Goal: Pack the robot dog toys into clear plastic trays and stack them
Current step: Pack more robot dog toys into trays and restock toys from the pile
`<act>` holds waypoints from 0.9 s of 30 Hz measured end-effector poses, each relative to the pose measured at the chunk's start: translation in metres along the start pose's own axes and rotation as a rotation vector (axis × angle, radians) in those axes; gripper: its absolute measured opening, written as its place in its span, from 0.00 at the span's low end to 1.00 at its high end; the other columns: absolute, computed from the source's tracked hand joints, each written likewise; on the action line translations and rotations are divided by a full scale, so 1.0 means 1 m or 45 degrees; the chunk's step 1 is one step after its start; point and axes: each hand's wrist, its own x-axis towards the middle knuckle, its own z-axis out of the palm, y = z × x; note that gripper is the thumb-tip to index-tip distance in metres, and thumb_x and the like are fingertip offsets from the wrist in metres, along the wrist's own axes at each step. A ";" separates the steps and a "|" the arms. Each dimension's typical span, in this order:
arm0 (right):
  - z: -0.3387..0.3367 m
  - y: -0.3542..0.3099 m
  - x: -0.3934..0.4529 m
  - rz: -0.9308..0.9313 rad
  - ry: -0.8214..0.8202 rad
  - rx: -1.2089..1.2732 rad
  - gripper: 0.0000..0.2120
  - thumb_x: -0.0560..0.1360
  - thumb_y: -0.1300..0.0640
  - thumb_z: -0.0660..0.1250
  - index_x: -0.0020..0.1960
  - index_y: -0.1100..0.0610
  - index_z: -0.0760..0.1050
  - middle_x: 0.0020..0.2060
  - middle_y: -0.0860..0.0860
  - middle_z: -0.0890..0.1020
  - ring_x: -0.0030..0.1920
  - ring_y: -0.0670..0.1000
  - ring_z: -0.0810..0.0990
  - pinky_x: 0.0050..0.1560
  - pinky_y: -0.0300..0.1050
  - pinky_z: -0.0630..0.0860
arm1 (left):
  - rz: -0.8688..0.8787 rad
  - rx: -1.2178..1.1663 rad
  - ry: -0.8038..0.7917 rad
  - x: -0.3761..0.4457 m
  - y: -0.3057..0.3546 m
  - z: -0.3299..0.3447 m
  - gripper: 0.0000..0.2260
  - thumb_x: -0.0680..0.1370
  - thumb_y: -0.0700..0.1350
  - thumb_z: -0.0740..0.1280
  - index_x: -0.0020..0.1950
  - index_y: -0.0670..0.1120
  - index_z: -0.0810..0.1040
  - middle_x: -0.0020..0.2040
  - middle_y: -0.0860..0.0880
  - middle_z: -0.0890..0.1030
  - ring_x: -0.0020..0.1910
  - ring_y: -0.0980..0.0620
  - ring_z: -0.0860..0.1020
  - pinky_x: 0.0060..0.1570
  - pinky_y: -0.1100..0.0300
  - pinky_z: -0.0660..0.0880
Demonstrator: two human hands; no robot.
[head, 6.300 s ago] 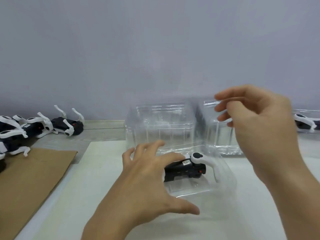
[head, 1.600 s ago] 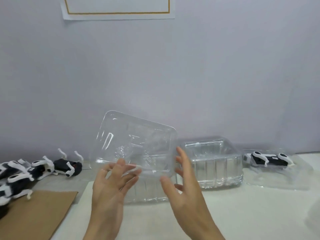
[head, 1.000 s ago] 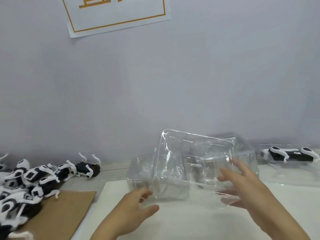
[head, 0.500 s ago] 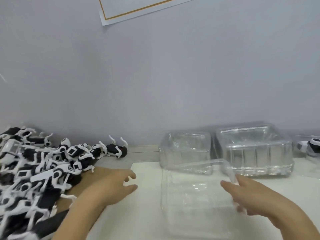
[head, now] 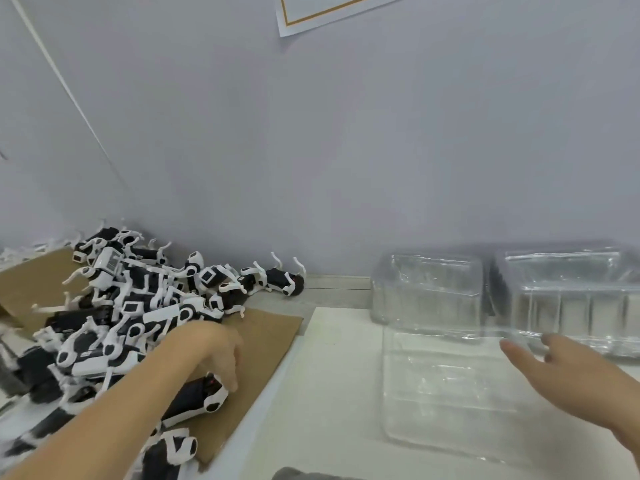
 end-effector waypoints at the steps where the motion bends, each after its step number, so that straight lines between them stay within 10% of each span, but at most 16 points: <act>1: 0.000 -0.001 0.000 -0.003 -0.004 0.000 0.36 0.78 0.39 0.61 0.76 0.63 0.62 0.70 0.59 0.71 0.69 0.59 0.71 0.61 0.50 0.68 | 0.007 0.031 -0.056 0.004 0.003 0.003 0.29 0.77 0.54 0.71 0.75 0.49 0.68 0.72 0.49 0.71 0.63 0.47 0.74 0.56 0.58 0.76; 9: -0.001 -0.002 0.000 -0.034 -0.028 -0.065 0.34 0.79 0.39 0.60 0.76 0.61 0.62 0.73 0.54 0.70 0.72 0.55 0.69 0.65 0.48 0.67 | 0.011 0.387 -0.145 0.008 0.019 0.007 0.26 0.75 0.52 0.73 0.69 0.43 0.72 0.55 0.48 0.76 0.45 0.50 0.77 0.54 0.56 0.77; 16: -0.004 -0.006 0.004 -0.025 0.356 -0.082 0.19 0.79 0.49 0.63 0.66 0.57 0.76 0.62 0.55 0.79 0.63 0.58 0.75 0.59 0.51 0.72 | 0.050 -0.103 0.025 -0.022 -0.005 -0.035 0.20 0.72 0.52 0.76 0.55 0.49 0.69 0.54 0.50 0.75 0.39 0.54 0.79 0.34 0.66 0.77; 22: -0.001 -0.019 0.001 -0.315 0.661 0.281 0.08 0.76 0.60 0.65 0.47 0.54 0.84 0.37 0.43 0.83 0.39 0.44 0.79 0.39 0.37 0.69 | 0.342 -0.312 0.733 -0.078 0.018 -0.080 0.16 0.69 0.51 0.75 0.51 0.51 0.73 0.47 0.55 0.77 0.40 0.57 0.77 0.39 0.64 0.74; 27: 0.020 -0.037 -0.002 -0.447 0.302 0.824 0.11 0.81 0.60 0.62 0.49 0.51 0.83 0.38 0.45 0.86 0.38 0.45 0.85 0.43 0.43 0.78 | 0.742 -0.824 1.586 -0.097 0.102 -0.064 0.24 0.67 0.47 0.77 0.58 0.50 0.70 0.54 0.55 0.69 0.53 0.52 0.73 0.50 0.59 0.73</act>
